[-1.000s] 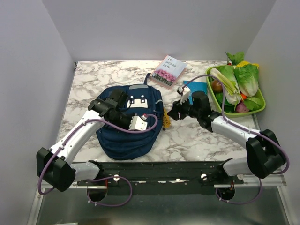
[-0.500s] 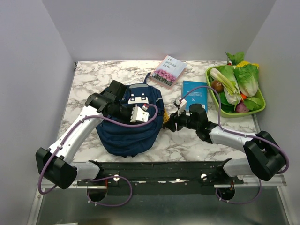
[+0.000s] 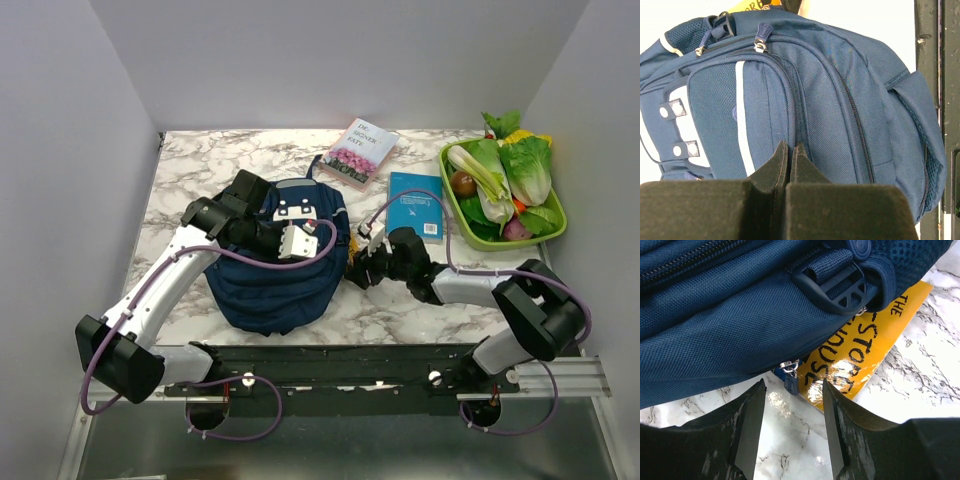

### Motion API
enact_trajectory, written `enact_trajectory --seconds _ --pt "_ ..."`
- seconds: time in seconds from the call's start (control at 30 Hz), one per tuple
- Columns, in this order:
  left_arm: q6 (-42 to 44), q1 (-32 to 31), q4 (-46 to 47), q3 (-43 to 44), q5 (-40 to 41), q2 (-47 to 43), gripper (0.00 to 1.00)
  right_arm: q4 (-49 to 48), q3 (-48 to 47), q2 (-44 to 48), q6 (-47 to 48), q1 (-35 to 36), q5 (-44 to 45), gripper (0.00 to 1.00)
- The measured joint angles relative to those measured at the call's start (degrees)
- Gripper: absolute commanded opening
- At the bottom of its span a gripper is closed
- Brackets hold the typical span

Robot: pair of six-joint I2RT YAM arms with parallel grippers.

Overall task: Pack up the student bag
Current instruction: Unzip the student bag at the center of the board.

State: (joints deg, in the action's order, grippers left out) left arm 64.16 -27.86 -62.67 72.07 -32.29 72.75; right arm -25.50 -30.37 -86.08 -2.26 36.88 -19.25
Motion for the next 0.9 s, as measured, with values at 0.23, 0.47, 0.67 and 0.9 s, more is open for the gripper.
enact_trajectory --seconds 0.23,0.47,0.67,0.9 --pt "-1.0 0.0 0.1 0.8 0.1 0.0 0.0 -4.2 -0.1 -2.0 0.1 1.0 3.0 0.23" --pt "-3.0 0.0 1.2 0.8 0.2 0.0 0.0 -6.0 1.1 -0.5 -1.0 1.2 6.6 0.01" --pt "-8.7 0.0 3.8 0.8 0.5 0.9 0.0 -4.7 3.0 4.2 -1.8 3.1 9.4 0.01" --pt "-18.3 -0.3 6.6 0.9 0.6 4.4 0.0 -0.5 2.6 6.6 -4.0 9.9 13.6 0.01"
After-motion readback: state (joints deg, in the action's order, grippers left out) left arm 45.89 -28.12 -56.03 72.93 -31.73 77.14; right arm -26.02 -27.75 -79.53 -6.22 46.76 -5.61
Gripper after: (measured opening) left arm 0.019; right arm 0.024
